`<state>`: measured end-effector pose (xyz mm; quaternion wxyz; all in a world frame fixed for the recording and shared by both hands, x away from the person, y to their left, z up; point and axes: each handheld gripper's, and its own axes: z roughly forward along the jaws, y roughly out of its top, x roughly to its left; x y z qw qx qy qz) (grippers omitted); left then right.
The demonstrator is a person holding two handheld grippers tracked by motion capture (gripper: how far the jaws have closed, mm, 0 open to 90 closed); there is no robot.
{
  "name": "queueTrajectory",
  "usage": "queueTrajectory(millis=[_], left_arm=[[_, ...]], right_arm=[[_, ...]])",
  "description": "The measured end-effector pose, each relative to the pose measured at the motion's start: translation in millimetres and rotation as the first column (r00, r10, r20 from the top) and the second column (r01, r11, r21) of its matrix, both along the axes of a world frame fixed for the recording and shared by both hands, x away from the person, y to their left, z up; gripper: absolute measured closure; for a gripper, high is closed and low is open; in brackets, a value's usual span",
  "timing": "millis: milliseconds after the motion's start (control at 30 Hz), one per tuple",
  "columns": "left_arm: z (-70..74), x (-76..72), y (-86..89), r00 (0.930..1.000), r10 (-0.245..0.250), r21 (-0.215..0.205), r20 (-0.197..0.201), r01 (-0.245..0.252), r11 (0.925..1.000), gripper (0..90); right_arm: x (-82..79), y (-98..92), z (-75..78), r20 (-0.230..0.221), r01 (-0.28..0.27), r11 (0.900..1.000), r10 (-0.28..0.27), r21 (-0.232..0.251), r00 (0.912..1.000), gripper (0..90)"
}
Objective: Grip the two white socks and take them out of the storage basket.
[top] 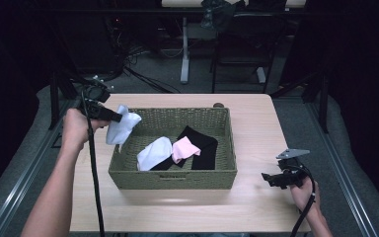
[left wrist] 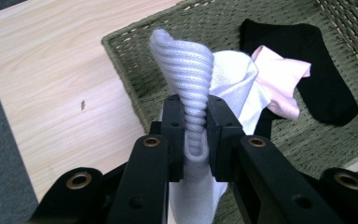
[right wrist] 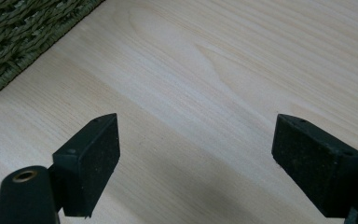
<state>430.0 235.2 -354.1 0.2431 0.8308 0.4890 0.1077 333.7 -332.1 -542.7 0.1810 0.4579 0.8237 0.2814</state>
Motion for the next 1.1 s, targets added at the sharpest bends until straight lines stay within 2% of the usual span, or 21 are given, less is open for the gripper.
queueTrajectory(millis=[267,533,800,967,1100], left_arm=[[2.6,-5.7,21.3,0.999,0.044,-0.002,0.004,-0.044,0.999,79.4],[-3.0,-10.6,43.3,0.9955,0.095,-0.013,0.005,-0.095,0.9954,79.5],[-8.1,-15.2,64.2,0.9898,0.142,-0.015,0.004,-0.142,0.9897,79.4],[-12.3,-18.0,75.1,0.9843,0.176,-0.016,0.018,-0.175,0.9844,79.4],[-17.9,-19.5,82.3,0.9806,0.196,-0.012,0.007,-0.196,0.9806,79.4]], right_arm=[[0.0,-0.8,0.2,0.006,-0.005,1.0,0.005,-0.001,1.0,14.7],[-0.2,0.0,0.1,0.006,-0.004,1.0,0.004,-0.004,1.0,14.7],[0.2,0.5,-0.4,-0.003,-0.003,1.0,0.003,-0.002,1.0,14.7],[0.5,0.5,-0.7,-0.006,-0.008,1.0,0.008,-0.006,0.9999,14.7],[0.6,0.6,-0.9,-0.013,-0.007,1.0,0.007,-0.003,0.9999,14.7]])
